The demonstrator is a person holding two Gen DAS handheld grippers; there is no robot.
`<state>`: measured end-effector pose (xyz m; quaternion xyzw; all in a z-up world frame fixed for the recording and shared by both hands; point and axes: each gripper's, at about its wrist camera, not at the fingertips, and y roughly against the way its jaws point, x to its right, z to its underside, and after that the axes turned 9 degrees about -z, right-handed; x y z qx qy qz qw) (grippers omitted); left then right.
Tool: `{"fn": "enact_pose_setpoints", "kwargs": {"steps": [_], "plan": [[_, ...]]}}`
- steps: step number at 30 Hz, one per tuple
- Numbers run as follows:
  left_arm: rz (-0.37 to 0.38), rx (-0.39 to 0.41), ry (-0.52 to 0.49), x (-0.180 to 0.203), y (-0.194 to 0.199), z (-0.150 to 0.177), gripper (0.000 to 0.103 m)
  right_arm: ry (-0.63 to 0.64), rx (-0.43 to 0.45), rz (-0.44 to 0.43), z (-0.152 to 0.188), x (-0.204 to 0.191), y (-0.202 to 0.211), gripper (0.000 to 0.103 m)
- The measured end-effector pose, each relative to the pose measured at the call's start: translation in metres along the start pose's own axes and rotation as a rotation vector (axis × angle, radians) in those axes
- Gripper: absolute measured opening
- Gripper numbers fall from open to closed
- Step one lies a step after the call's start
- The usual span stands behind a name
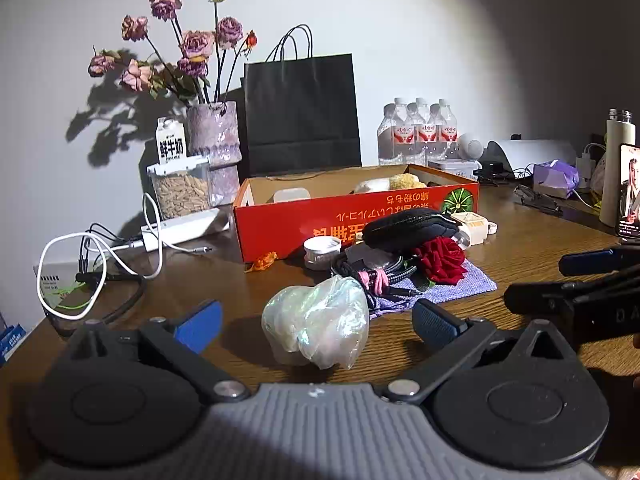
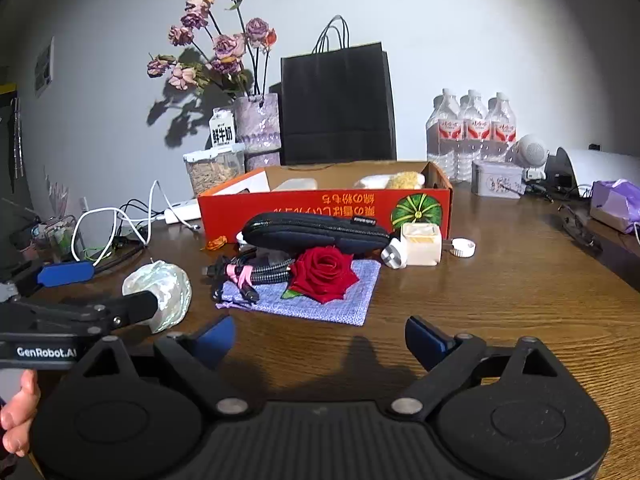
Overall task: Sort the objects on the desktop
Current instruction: 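Withdraw both open tools from the cardboard box back over the desk, then grasp the iridescent plastic bag with left tool while right tool grasps black zipper pouch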
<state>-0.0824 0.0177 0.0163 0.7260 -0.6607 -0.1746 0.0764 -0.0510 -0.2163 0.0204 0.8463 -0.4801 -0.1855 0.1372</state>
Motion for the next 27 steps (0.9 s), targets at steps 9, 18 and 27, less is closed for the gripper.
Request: {"fn": "enact_pose_setpoints", "kwargs": {"steps": [9, 18, 27], "plan": [[0.050, -0.054, 0.038, -0.012, -0.024, -0.012, 0.103, -0.093, 0.015, -0.055, -0.029, 0.014, -0.014, 0.092], [0.177, -0.152, 0.129, -0.033, -0.056, -0.014, 0.056, -0.238, -0.055, -0.101, -0.074, 0.029, -0.083, 0.092], [0.248, -0.174, 0.122, -0.032, -0.059, -0.012, 0.042, -0.524, -0.113, -0.003, -0.082, 0.061, -0.139, 0.045]]}}
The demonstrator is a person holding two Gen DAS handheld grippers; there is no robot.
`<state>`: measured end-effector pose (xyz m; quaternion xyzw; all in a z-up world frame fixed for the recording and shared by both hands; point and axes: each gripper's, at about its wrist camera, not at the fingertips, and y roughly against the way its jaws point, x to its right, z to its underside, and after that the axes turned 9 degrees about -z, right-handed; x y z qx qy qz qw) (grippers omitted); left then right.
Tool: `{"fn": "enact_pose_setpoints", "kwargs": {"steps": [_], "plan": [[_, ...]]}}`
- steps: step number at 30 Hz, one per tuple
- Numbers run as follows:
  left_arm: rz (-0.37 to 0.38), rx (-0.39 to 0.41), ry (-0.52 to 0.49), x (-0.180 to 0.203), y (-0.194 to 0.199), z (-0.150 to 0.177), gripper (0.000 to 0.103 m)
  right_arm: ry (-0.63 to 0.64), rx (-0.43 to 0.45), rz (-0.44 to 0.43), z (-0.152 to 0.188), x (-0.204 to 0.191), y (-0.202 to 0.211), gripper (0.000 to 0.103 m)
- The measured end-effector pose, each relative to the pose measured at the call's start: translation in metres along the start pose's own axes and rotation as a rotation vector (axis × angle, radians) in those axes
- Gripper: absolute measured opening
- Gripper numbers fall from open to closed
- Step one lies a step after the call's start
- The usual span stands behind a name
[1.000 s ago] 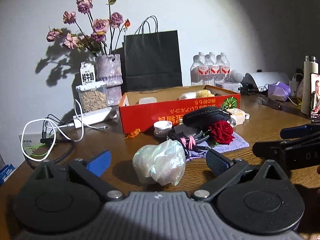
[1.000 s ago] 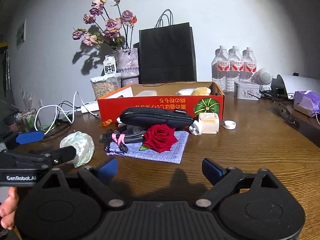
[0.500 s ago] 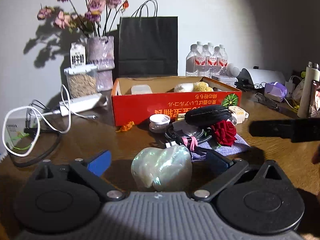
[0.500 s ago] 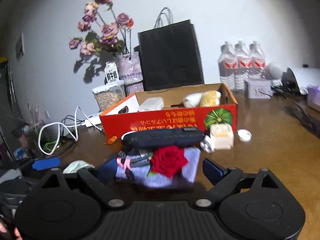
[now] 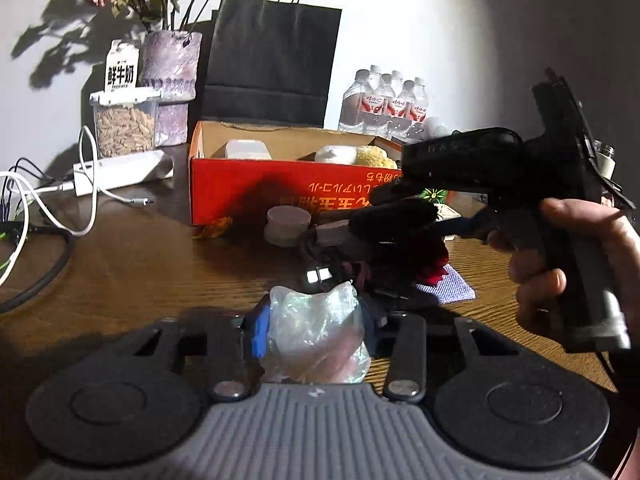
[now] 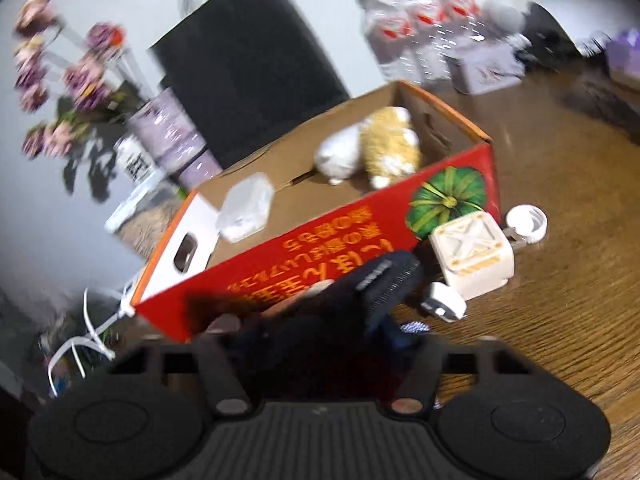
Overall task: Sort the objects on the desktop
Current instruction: 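Grasp the iridescent plastic bag with left tool while right tool grasps black zipper pouch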
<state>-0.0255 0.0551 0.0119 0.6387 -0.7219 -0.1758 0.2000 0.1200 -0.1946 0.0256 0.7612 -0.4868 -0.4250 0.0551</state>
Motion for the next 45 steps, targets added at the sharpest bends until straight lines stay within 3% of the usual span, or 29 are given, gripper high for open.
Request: {"fn": "enact_pose_setpoints", "kwargs": {"steps": [1, 4, 11, 14, 18, 21, 23, 24, 28, 30, 33, 37, 40, 41, 42, 45], "plan": [[0.003, 0.000, 0.006, -0.001, 0.000, 0.000, 0.042, -0.023, 0.002, -0.013, 0.000, 0.005, 0.002, 0.036], [0.003, 0.009, 0.015, -0.002, 0.002, 0.001, 0.041, -0.048, 0.012, -0.068, 0.002, 0.010, 0.019, 0.022], [-0.039, 0.026, -0.012, 0.004, 0.015, 0.003, 0.040, 0.118, 0.080, -0.132, 0.008, 0.000, 0.111, 0.020], [-0.013, 0.013, -0.001, 0.009, 0.027, 0.004, 0.040, 0.233, -0.015, -0.147, 0.019, 0.004, 0.145, 0.020], [0.011, -0.004, -0.038, 0.024, 0.037, 0.008, 0.040, 0.235, -0.186, -0.145, 0.040, 0.027, 0.162, 0.021], [0.006, -0.016, -0.062, 0.037, 0.036, 0.012, 0.040, 0.214, -0.243, -0.095, 0.049, 0.047, 0.160, 0.021], [-0.004, -0.023, -0.083, 0.044, 0.034, 0.014, 0.041, 0.197, -0.231, -0.102, 0.047, 0.056, 0.162, 0.025], [-0.005, -0.026, -0.091, 0.046, 0.033, 0.014, 0.044, 0.207, -0.221, -0.075, 0.047, 0.056, 0.163, 0.031], [-0.037, -0.018, -0.117, 0.052, 0.033, 0.018, 0.059, 0.331, -0.159, 0.120, 0.047, 0.044, 0.161, 0.060], [-0.042, -0.024, -0.124, 0.053, 0.034, 0.019, 0.070, 0.349, -0.161, 0.131, 0.049, 0.038, 0.158, 0.069], [-0.052, -0.009, -0.137, 0.054, 0.037, 0.022, 0.077, 0.416, -0.187, 0.118, 0.064, 0.025, 0.148, 0.081], [-0.048, -0.018, -0.125, 0.052, 0.037, 0.020, 0.080, 0.507, -0.171, 0.232, 0.082, 0.016, 0.135, 0.078], [-0.045, -0.040, -0.090, 0.044, 0.036, 0.018, 0.078, 0.458, -0.164, 0.244, 0.082, 0.025, 0.134, 0.069], [-0.031, -0.042, -0.077, 0.041, 0.037, 0.017, 0.066, 0.453, -0.152, 0.237, 0.083, 0.026, 0.136, 0.068], [-0.018, -0.046, -0.069, 0.039, 0.038, 0.016, 0.047, 0.457, -0.145, 0.239, 0.085, 0.026, 0.137, 0.065], [-0.010, -0.044, -0.060, 0.037, 0.041, 0.014, 0.041, 0.466, -0.121, 0.226, 0.086, 0.022, 0.141, 0.059]]}}
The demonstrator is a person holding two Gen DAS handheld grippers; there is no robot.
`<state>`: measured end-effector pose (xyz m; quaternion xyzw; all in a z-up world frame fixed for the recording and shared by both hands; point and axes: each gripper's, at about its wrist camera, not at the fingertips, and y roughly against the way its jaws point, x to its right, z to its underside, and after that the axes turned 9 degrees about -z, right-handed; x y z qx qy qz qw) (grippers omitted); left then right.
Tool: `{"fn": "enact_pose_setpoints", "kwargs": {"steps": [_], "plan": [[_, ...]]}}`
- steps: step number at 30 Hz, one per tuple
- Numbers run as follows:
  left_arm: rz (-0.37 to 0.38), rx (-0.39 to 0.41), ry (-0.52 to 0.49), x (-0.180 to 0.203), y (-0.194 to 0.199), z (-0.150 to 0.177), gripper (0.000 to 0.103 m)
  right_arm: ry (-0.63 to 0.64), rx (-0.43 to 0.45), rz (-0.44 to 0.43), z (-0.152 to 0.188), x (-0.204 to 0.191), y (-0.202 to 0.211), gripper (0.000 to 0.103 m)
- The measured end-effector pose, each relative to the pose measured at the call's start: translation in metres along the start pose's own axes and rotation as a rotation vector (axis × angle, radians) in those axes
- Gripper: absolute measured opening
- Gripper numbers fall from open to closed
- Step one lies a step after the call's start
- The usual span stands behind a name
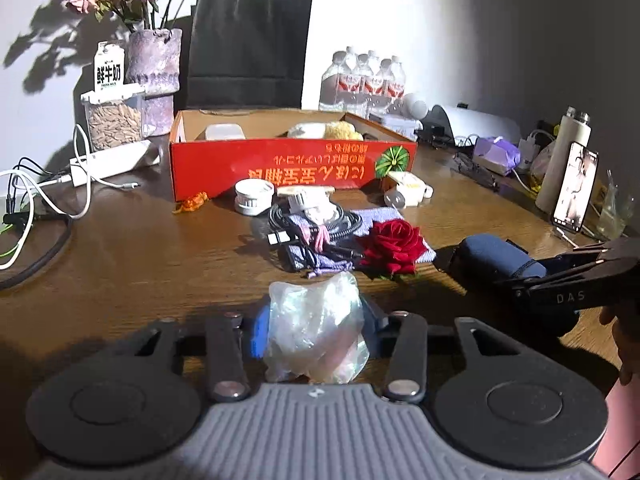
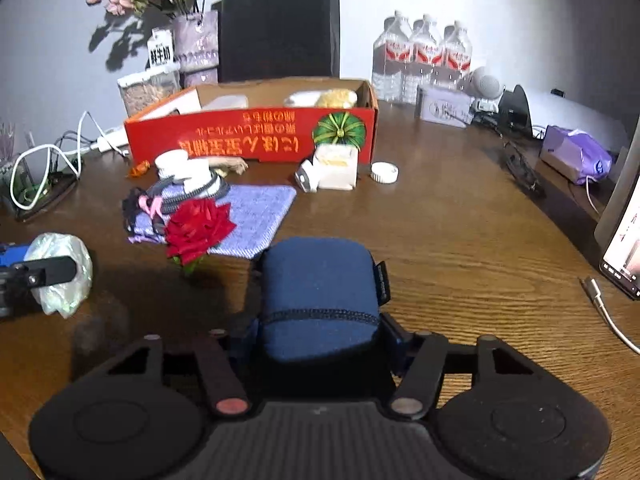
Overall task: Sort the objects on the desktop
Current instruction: 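Grasp the iridescent plastic bag with left tool while right tool grasps black zipper pouch, then lower both held items into the cardboard box and open both tools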
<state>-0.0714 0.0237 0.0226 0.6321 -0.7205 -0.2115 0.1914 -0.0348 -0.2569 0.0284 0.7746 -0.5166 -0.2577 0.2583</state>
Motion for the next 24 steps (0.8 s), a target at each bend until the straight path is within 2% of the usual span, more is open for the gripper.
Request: {"fn": "enact_pose_setpoints", "kwargs": {"steps": [4, 7, 11, 13, 15, 17, 19, 21, 24], "plan": [[0.019, -0.005, 0.038, -0.006, 0.005, -0.009, 0.035, -0.016, 0.051, -0.037, -0.011, 0.005, 0.012, 0.059], [0.035, 0.057, 0.066, -0.013, 0.014, -0.031, 0.035, -0.036, 0.106, -0.090, -0.036, 0.010, 0.024, 0.059], [0.033, 0.130, 0.076, -0.031, 0.003, -0.090, 0.035, -0.040, 0.179, -0.184, -0.103, 0.013, 0.019, 0.059], [0.006, 0.154, 0.053, -0.035, -0.019, -0.128, 0.035, -0.025, 0.206, -0.207, -0.146, 0.010, 0.003, 0.059], [-0.032, 0.143, 0.029, -0.041, -0.055, -0.168, 0.035, -0.067, 0.187, -0.247, -0.193, 0.015, -0.029, 0.059], [-0.087, 0.087, -0.010, -0.044, -0.101, -0.199, 0.035, -0.112, 0.122, -0.262, -0.235, 0.019, -0.077, 0.059], [-0.129, -0.033, -0.066, -0.050, -0.162, -0.222, 0.036, -0.124, 0.026, -0.205, -0.260, 0.016, -0.128, 0.059], [-0.188, -0.153, -0.068, -0.058, -0.205, -0.227, 0.036, -0.088, -0.068, -0.100, -0.271, 0.007, -0.178, 0.059], [-0.200, -0.236, -0.091, -0.065, -0.241, -0.221, 0.036, -0.107, -0.184, -0.075, -0.272, 0.005, -0.228, 0.059]]}}
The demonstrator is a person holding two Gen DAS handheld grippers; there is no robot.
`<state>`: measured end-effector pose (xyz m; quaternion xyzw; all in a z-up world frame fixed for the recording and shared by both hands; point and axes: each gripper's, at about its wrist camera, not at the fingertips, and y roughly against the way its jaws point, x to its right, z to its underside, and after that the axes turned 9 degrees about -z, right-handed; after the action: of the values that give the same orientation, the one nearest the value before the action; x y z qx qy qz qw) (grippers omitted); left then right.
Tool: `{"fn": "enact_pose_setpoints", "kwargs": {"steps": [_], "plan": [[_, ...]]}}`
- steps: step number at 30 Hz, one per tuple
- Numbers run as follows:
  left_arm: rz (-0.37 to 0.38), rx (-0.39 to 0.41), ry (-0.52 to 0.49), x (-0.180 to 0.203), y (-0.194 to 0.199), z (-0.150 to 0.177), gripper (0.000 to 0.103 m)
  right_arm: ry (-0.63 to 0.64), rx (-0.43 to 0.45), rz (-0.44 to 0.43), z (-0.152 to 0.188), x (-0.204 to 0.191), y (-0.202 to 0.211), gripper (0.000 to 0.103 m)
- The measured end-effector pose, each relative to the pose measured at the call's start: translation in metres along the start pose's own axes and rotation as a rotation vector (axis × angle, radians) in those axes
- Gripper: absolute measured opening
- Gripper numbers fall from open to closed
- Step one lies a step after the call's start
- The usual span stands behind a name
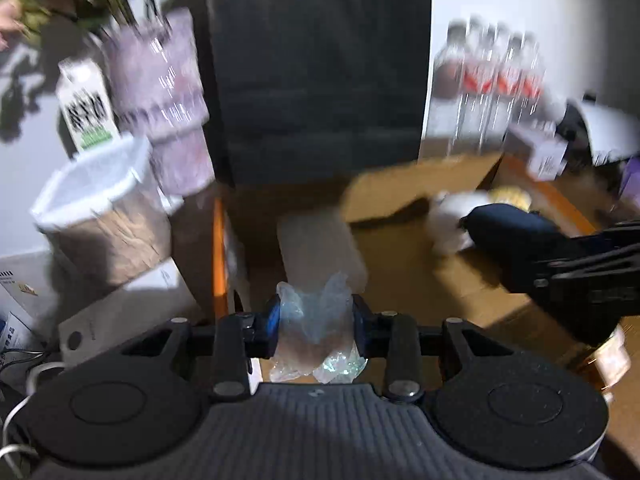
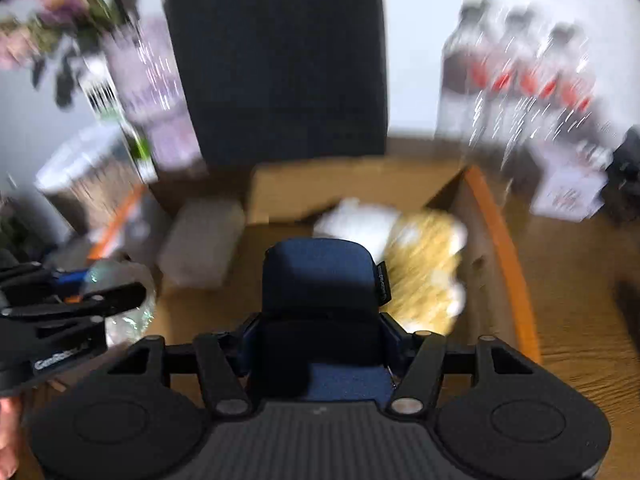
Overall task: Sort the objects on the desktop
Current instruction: 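Lower both held items into the cardboard box and open both tools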
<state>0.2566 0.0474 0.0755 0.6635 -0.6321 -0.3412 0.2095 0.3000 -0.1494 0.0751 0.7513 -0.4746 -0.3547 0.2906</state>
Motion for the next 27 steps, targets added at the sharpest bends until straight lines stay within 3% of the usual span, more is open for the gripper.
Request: {"fn": "enact_pose_setpoints", "kwargs": {"steps": [4, 8, 9, 13, 17, 19, 23, 27], "plan": [[-0.043, -0.039, 0.004, 0.000, -0.024, 0.004, 0.045, 0.021, -0.073, 0.099, 0.006, -0.007, -0.033, 0.062], [-0.024, 0.004, -0.076, 0.008, -0.015, 0.007, 0.082, 0.052, -0.094, 0.117, 0.011, -0.012, -0.027, 0.064], [-0.018, 0.023, -0.098, 0.010, -0.008, 0.007, 0.086, 0.066, -0.083, 0.109, 0.010, -0.014, -0.020, 0.064], [-0.021, 0.078, -0.112, 0.010, 0.024, -0.003, 0.092, 0.109, 0.007, 0.097, 0.003, -0.022, 0.025, 0.072], [-0.003, 0.134, -0.045, 0.001, 0.061, -0.013, 0.103, 0.114, 0.119, 0.056, 0.011, -0.028, 0.077, 0.075], [0.021, 0.152, -0.002, -0.001, 0.082, -0.009, 0.103, 0.121, 0.175, 0.029, 0.026, -0.030, 0.100, 0.083], [0.019, 0.193, 0.076, -0.002, 0.121, 0.018, 0.103, 0.129, 0.282, -0.016, 0.072, -0.025, 0.141, 0.084], [0.026, 0.276, 0.164, -0.003, 0.162, 0.075, 0.103, 0.151, 0.367, -0.022, 0.134, -0.021, 0.166, 0.085]]}}
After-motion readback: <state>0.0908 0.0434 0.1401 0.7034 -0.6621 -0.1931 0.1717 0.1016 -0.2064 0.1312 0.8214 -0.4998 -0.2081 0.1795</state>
